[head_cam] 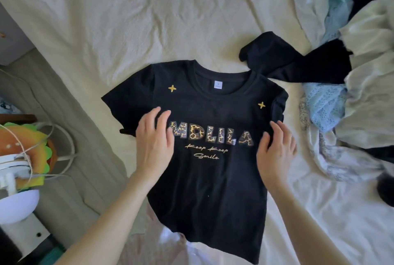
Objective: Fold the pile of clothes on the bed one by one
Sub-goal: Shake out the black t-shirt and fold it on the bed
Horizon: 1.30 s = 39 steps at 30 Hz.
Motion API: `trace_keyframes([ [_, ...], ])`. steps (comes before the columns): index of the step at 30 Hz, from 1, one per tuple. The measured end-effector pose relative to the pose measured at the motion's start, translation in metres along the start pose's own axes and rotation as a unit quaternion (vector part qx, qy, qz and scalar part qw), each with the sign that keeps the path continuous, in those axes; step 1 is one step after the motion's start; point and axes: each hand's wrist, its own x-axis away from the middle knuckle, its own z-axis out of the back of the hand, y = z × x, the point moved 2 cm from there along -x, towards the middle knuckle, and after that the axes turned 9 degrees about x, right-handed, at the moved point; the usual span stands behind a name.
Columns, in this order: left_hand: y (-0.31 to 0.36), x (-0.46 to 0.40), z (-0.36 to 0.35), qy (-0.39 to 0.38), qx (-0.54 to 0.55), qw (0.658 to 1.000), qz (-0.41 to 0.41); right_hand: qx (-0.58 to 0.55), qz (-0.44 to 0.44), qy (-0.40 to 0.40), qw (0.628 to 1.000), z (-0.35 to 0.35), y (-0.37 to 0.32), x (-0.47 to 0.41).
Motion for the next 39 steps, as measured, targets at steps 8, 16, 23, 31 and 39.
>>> trace_keyframes([
  [8, 0.027, 0.008, -0.074, -0.279, -0.145, 0.949, -0.028, -0.293, -0.397, -0.247, 0.834, 0.01, 0.063, -0.041],
  [16, 0.034, -0.003, -0.076, -0.34, -0.177, 0.923, 0.023, -0.41, -0.286, -0.089, 0.862, 0.031, 0.081, -0.03],
  [23, 0.038, -0.005, -0.076, -0.355, -0.195, 0.913, 0.041, -0.538, -0.466, -0.207, 0.671, 0.008, 0.108, -0.002],
  [31, 0.036, -0.005, -0.078, -0.365, -0.2, 0.908, 0.052, -0.543, -0.515, -0.248, 0.616, 0.001, 0.095, -0.045],
  [39, 0.039, -0.007, -0.072, -0.374, -0.134, 0.915, 0.077, -0.263, 0.0, 0.067, 0.963, 0.031, 0.03, -0.021],
])
